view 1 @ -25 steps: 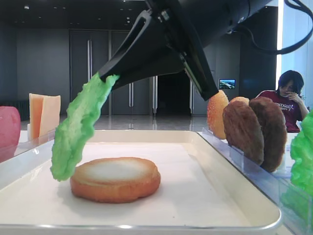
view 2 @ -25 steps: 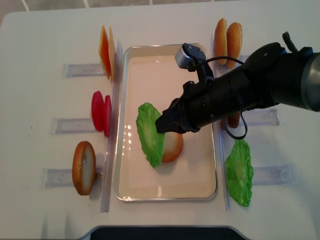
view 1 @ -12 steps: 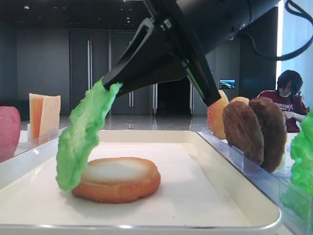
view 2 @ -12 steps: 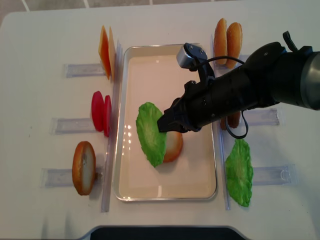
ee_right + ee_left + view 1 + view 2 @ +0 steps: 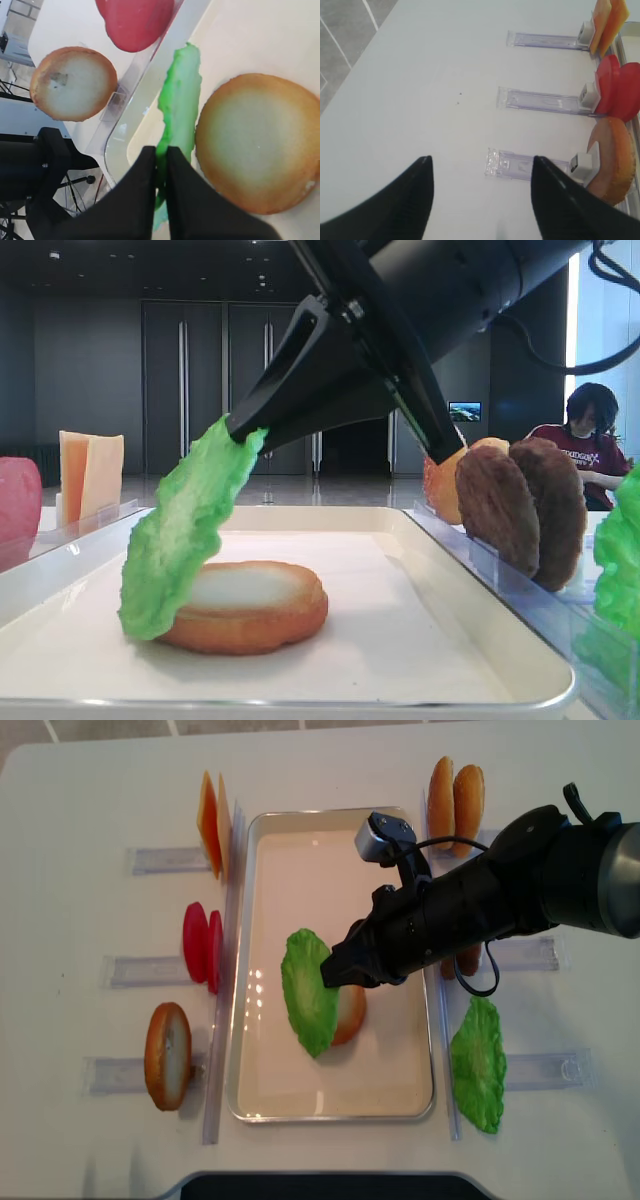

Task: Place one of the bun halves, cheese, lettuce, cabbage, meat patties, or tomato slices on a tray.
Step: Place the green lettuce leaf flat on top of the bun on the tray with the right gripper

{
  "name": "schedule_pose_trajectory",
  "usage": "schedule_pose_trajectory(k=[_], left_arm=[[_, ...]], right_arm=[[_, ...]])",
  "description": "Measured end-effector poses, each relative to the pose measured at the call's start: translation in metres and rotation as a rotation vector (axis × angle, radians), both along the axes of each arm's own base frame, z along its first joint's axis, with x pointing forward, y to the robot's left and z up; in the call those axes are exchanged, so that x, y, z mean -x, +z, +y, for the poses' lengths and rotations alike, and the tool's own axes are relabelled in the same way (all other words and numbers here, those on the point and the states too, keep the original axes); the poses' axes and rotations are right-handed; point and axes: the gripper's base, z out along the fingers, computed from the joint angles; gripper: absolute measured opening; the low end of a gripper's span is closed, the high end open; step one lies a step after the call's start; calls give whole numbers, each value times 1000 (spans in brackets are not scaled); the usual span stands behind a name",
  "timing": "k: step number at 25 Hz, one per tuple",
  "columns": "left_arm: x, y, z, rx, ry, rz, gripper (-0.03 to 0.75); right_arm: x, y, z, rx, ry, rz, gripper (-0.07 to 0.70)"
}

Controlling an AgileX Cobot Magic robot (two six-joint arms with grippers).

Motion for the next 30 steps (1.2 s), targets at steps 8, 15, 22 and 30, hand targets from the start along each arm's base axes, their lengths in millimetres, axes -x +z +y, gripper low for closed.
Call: schedule_pose_trajectory(k=[8, 15, 22, 30], left_arm=[[0, 0, 0, 0, 0, 0, 468], [0, 0, 0, 0, 0, 0, 468], [0, 0, 0, 0, 0, 0, 468], [0, 0, 0, 0, 0, 0, 468]], right_arm=[[-3, -5, -5, 66, 7, -52, 53], [-6, -8, -9, 125, -15, -78, 85], [-7, -9, -9, 133, -14, -82, 405], [-3, 10, -14, 137, 8, -166, 490]])
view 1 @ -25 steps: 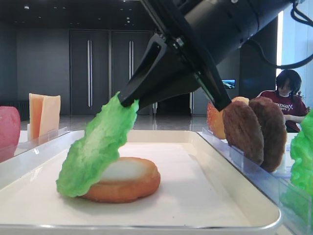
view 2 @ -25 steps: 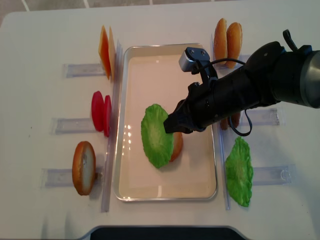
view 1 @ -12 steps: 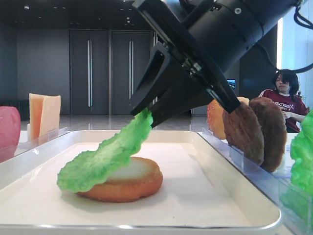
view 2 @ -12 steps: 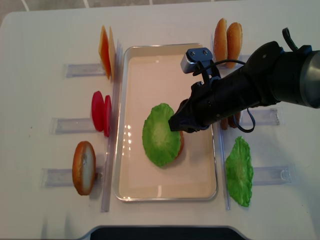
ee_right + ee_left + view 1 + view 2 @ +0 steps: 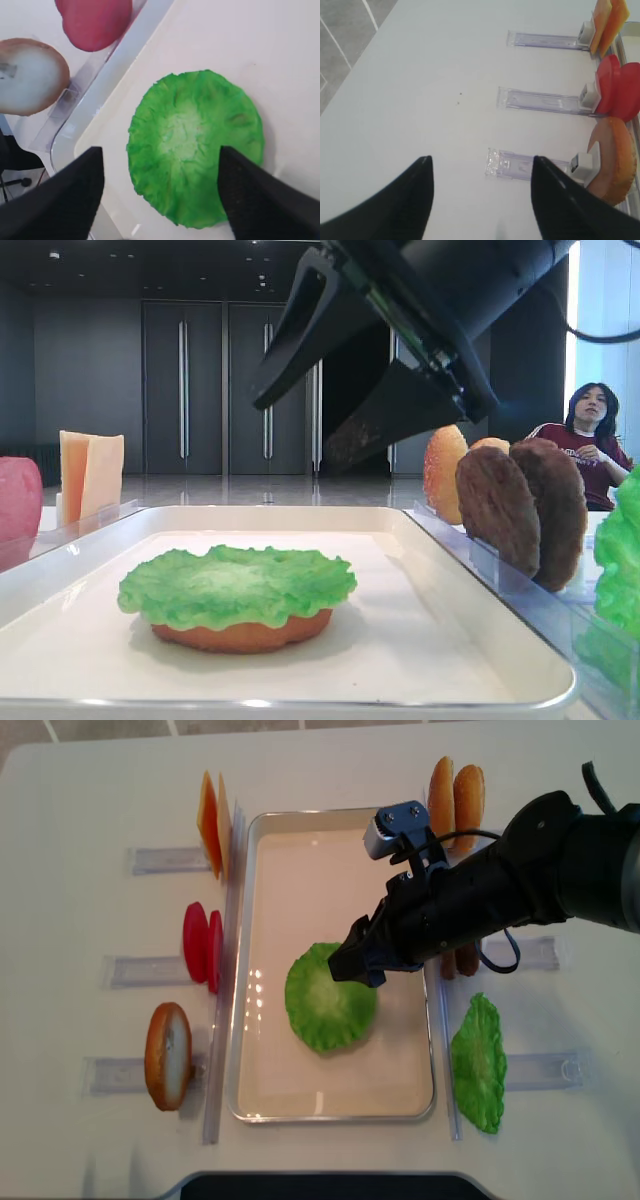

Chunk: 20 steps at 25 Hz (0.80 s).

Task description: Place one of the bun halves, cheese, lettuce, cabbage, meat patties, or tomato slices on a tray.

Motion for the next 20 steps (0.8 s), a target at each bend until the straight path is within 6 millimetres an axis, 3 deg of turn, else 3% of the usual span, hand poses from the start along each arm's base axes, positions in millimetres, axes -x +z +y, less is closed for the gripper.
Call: schedule_pose_trajectory(k=[9, 15, 20], left_arm=[[0, 0, 0, 0, 0, 0, 468], [0, 0, 0, 0, 0, 0, 468], [0, 0, 0, 0, 0, 0, 468]], right_arm=[[7, 48, -34, 46, -47, -109, 493], [12, 73, -83, 187, -185, -107, 493], [18, 75, -134, 406, -336, -10, 493]])
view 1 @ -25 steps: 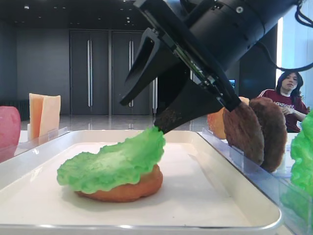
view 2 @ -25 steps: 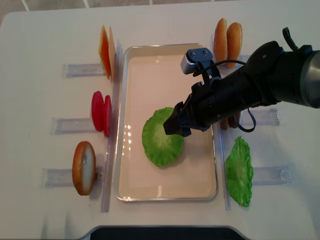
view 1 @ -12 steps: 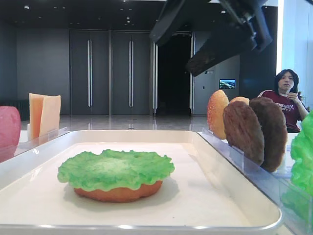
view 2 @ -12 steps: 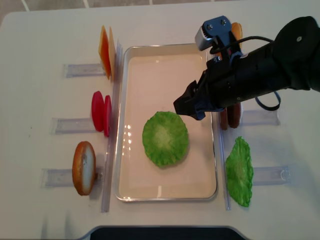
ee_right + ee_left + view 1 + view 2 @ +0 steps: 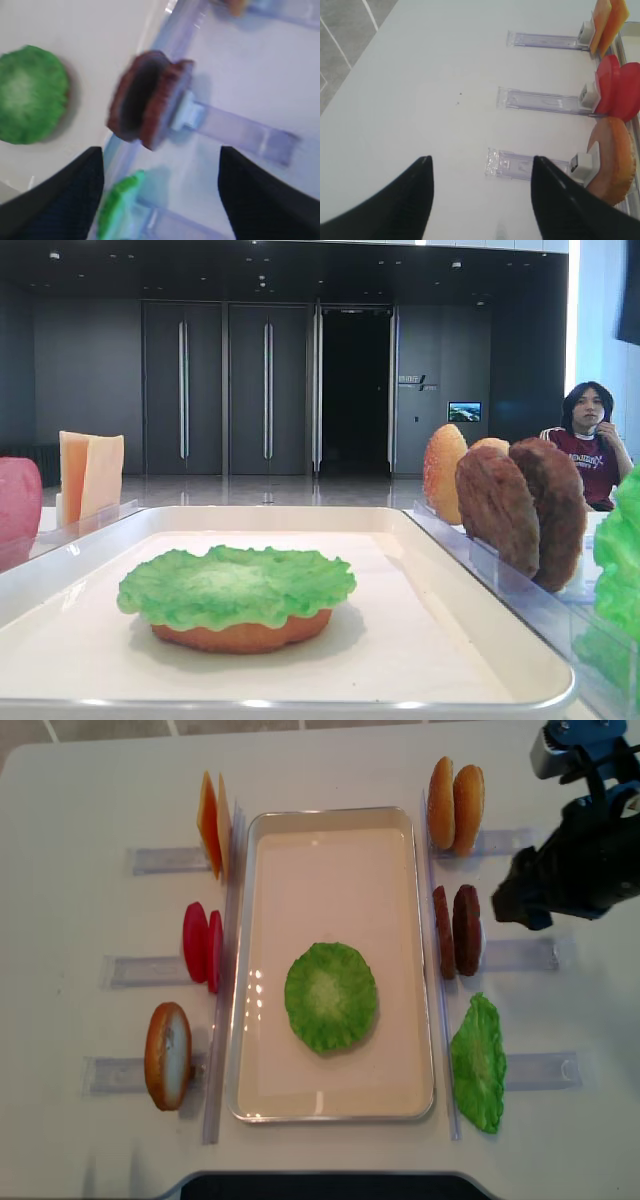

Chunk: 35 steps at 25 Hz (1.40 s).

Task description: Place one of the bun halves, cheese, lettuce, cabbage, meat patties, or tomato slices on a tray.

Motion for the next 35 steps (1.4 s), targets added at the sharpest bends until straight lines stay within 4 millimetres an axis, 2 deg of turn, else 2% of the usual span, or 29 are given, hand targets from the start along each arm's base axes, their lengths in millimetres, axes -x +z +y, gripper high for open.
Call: schedule_pose_trajectory(k=[6, 11, 15, 20, 27, 35], left_arm=[[0, 0, 0, 0, 0, 0, 468], [0, 0, 0, 0, 0, 0, 468], [0, 0, 0, 0, 0, 0, 468], [0, 0, 0, 0, 0, 0, 468], [0, 0, 0, 0, 0, 0, 468], [0, 0, 0, 0, 0, 0, 468]], right_arm=[[8, -6, -52, 196, -203, 185, 489], [11, -7, -80, 218, -338, 247, 489], [12, -7, -93, 212, -426, 267, 489], [23, -4, -94, 207, -439, 254, 489], [73, -9, -87, 177, -445, 212, 489], [146, -3, -81, 148, -457, 28, 489]])
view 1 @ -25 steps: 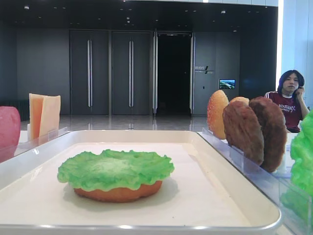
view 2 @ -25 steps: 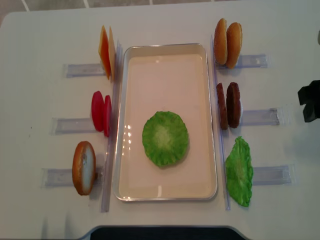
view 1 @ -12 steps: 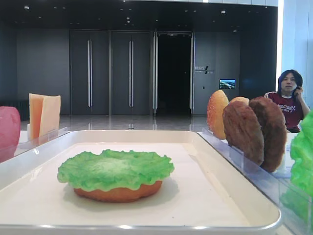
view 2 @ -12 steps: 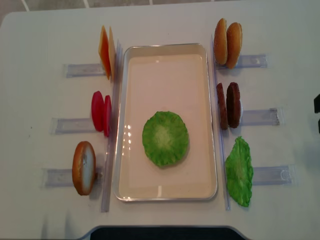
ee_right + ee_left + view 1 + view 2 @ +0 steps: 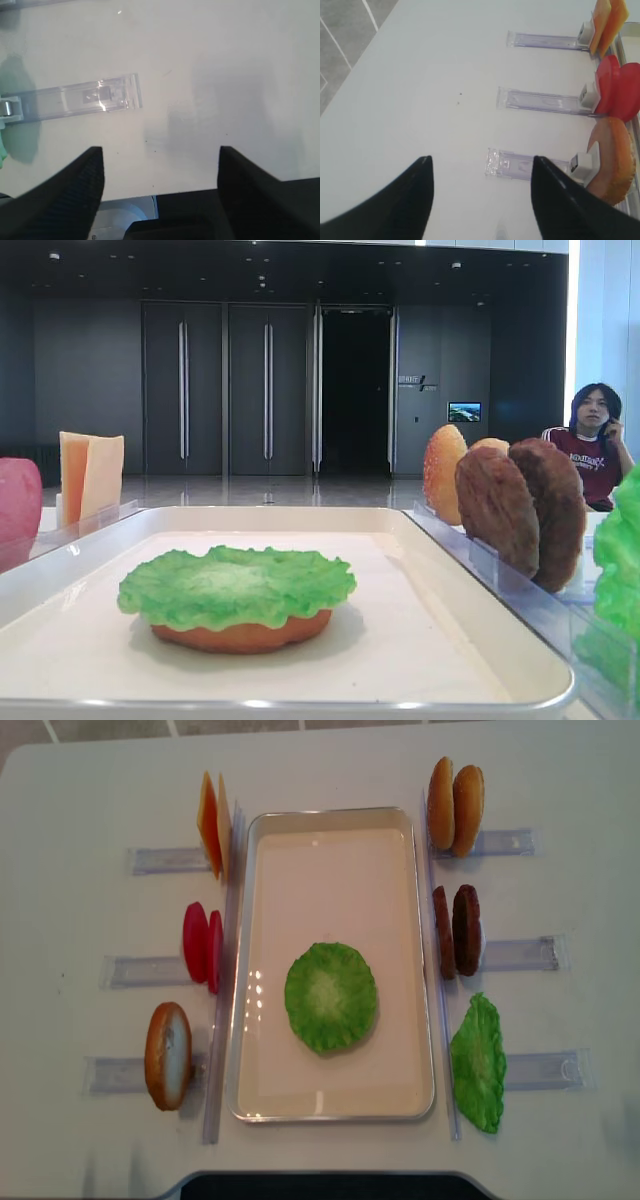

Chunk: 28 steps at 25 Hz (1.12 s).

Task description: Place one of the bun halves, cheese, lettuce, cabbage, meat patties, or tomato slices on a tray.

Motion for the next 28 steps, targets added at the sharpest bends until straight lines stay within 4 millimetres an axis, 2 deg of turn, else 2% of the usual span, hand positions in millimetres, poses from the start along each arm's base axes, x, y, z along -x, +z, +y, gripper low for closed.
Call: schedule_pose_trajectory(k=[4, 7, 28], left_arm=[[0, 0, 0, 0, 0, 0, 468], [0, 0, 0, 0, 0, 0, 468], [0, 0, 0, 0, 0, 0, 468]], right_arm=[[24, -7, 2, 6, 0, -76, 488], [35, -5, 3, 11, 1, -141, 485], [85, 0, 6, 43, -5, -540, 485]])
